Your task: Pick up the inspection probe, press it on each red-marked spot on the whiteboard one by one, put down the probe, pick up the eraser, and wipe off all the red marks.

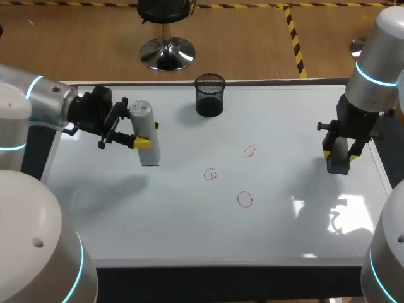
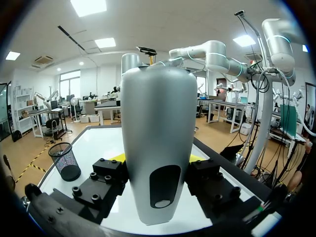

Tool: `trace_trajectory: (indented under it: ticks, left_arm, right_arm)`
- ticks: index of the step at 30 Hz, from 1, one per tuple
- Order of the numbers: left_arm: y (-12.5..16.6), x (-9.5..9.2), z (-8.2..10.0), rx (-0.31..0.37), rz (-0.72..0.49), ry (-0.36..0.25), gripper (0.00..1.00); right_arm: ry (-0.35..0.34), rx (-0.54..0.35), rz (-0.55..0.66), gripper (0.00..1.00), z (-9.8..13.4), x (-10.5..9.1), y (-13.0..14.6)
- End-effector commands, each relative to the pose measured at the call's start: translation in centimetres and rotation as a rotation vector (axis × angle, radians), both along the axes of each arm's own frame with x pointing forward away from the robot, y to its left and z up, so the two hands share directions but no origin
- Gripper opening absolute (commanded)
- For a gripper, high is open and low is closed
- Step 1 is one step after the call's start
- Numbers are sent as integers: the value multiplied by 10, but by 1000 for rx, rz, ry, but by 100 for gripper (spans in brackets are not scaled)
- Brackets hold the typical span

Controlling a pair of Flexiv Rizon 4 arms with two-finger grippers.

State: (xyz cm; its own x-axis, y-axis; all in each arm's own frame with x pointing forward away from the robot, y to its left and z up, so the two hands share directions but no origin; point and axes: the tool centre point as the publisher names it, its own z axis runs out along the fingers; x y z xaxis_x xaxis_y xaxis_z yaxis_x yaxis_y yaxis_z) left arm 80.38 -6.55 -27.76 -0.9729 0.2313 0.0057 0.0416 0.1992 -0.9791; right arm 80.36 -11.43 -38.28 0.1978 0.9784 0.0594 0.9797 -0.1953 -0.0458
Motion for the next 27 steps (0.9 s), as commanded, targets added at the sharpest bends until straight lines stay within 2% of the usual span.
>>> trace_trajectory:
  ticks: [1,15,27]
  left_arm:
    - [12,-3,3,0,3,-4,0]
    - [55,-4,5,13,60,-11,0]
    - [71,-8,9,19,72,-14,0]
  right_arm:
    - [0,1,1,0,2,0,-1]
    - [0,1,1,0,2,0,-1]
    - [0,1,1,0,2,0,-1]
